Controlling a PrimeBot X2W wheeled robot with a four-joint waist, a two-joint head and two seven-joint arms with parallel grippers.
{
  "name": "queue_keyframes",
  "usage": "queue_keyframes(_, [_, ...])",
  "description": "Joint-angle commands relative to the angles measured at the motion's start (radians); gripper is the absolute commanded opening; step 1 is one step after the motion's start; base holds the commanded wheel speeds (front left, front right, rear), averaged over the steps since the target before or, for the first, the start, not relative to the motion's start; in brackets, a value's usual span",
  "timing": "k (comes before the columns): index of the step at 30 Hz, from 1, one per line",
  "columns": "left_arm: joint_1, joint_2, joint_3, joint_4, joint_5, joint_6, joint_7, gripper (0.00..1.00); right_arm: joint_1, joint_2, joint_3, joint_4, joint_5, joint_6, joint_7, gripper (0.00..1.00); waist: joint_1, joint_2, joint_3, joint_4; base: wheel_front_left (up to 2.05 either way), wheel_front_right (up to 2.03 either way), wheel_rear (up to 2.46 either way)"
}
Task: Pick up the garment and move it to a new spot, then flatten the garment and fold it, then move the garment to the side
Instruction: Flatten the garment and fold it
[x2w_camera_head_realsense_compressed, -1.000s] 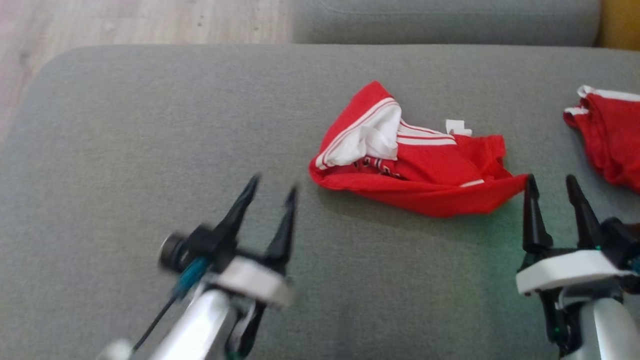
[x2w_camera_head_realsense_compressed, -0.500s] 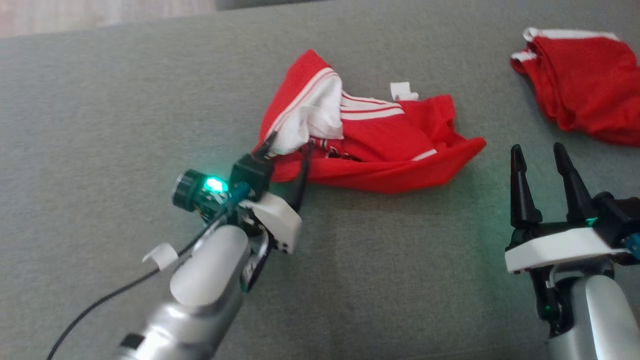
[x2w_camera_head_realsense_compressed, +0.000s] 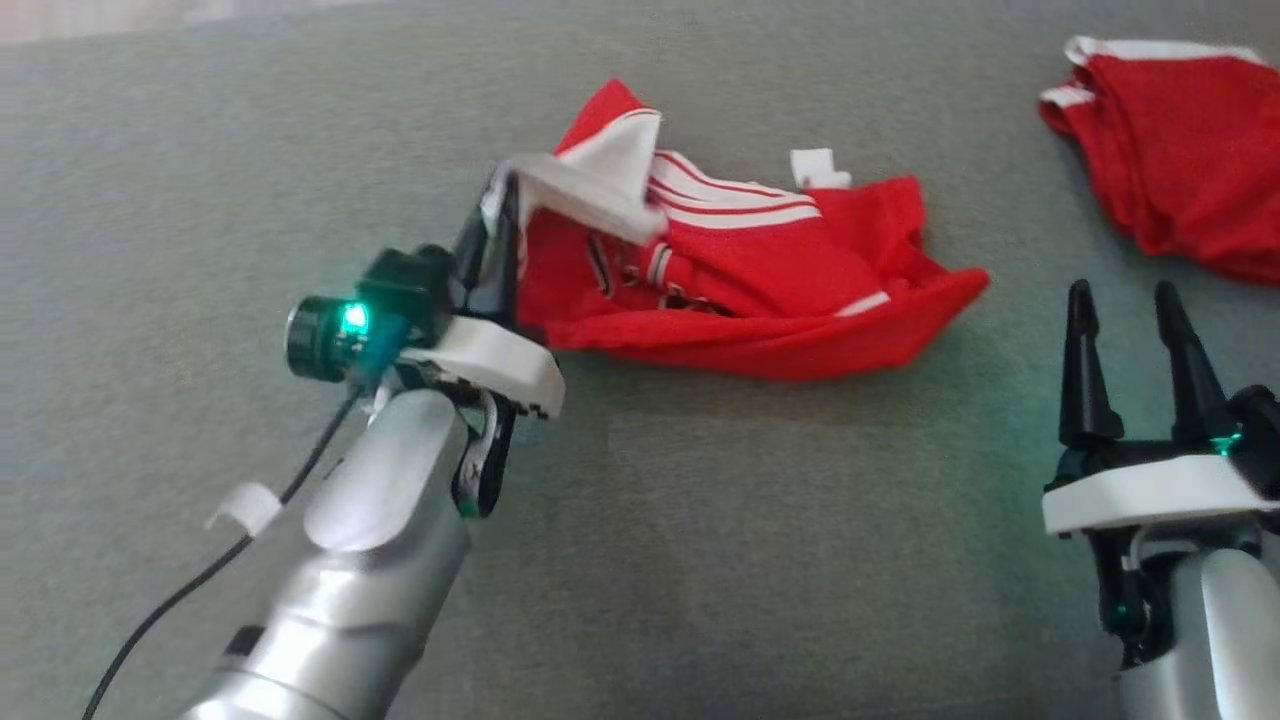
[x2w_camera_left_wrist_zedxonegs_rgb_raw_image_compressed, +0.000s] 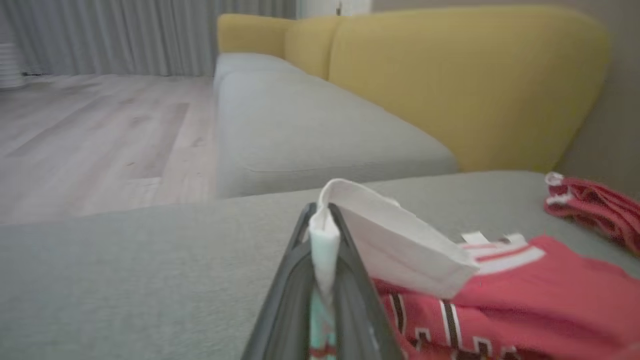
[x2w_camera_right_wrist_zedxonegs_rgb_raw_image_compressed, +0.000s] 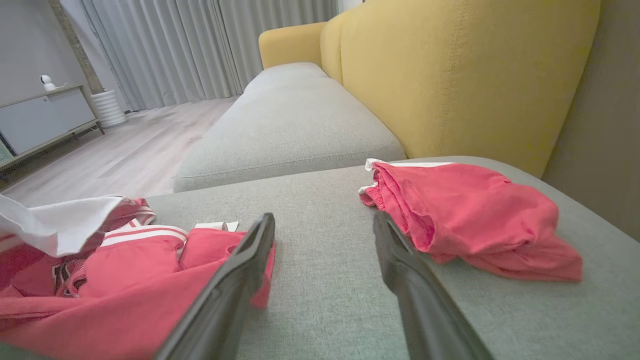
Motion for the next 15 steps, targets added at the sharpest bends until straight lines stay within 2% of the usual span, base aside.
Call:
queue_keyframes(1, [0.005,0.008,0.039,-0.049,-0.009,0.005,-0.014,0.00,-0.019,-0.006,0.015,-0.031,-0.007,0.007,-0.010,1.00,-0.0001,0.0000,-0.018,0.035,0.00,0.00,0.00])
queue_keyframes(8, [0.228,0.004,0.209,-0.268,-0.120,0.059,-0.020,0.00,0.000,-0.006,0.002,-0.035,-0.020,0.007,0.013,1.00,-0.0001,0.0000,-0.066,0.126,0.00,0.00,0.00])
queue_keyframes(12, [0.367,0.003,0.235,-0.293,-0.122,0.079,-0.020,0.00,0.013,-0.006,-0.003,-0.036,-0.024,0.007,0.026,1.00,-0.0001,0.0000,-0.090,0.161,0.00,0.00,0.00])
queue_keyframes(15, [0.443,0.003,0.228,-0.289,-0.127,0.079,-0.020,0.00,0.022,-0.006,-0.012,-0.037,-0.026,0.007,0.035,1.00,-0.0001,0.0000,-0.105,0.180,0.00,0.00,0.00])
